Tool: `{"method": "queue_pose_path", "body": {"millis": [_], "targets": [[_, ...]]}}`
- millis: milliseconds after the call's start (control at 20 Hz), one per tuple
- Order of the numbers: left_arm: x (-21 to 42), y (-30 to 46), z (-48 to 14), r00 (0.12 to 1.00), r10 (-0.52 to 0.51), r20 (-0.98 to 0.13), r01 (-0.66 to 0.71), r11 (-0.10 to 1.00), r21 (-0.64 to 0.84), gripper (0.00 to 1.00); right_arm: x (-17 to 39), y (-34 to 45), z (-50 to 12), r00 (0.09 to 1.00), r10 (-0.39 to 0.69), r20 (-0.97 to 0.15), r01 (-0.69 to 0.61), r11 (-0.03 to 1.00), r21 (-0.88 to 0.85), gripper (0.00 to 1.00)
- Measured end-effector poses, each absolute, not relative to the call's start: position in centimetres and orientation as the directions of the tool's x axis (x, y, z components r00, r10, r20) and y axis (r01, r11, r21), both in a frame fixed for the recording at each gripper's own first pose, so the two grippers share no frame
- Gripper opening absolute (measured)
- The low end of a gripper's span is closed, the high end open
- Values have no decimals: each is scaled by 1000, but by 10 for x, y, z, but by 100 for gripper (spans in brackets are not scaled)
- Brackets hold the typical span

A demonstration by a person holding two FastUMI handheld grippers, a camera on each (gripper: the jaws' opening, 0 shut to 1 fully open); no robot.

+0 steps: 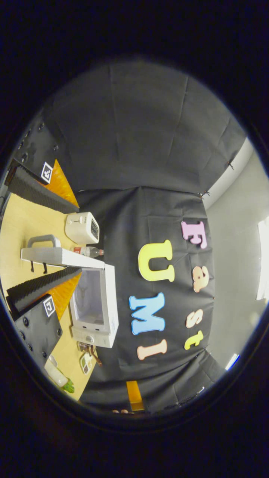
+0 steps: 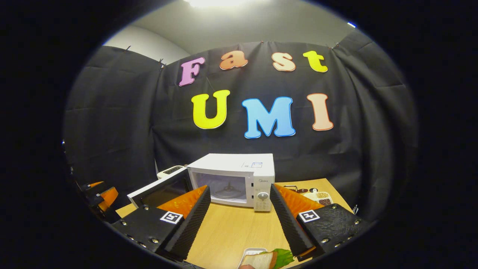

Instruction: Open the microwave oven with the left hand, put the food in, and close the microwave oven.

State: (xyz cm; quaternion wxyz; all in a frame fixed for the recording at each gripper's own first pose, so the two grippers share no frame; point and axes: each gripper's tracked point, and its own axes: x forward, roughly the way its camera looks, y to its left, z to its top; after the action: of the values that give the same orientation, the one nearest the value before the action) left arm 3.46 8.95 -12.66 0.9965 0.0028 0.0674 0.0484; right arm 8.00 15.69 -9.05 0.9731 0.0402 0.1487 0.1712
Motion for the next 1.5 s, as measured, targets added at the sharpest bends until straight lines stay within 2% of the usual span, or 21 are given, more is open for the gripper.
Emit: {"method": "queue_pose_path", "body": {"millis": [400, 950, 1500], "targets": [[33, 43, -74, 994, 102, -45, -103, 994, -24, 92, 72, 115, -157, 803, 391, -449, -346, 920, 182, 97], [30, -13, -78, 995, 68, -77, -67, 998, 12, 94, 38, 78, -263, 641, 389, -662, -308, 920, 243, 97], [22, -36, -82, 993, 87, -81, -86, 996, 16, 93, 5, 68, -320, 454, 444, -773, -264, 895, 359, 98]]}}
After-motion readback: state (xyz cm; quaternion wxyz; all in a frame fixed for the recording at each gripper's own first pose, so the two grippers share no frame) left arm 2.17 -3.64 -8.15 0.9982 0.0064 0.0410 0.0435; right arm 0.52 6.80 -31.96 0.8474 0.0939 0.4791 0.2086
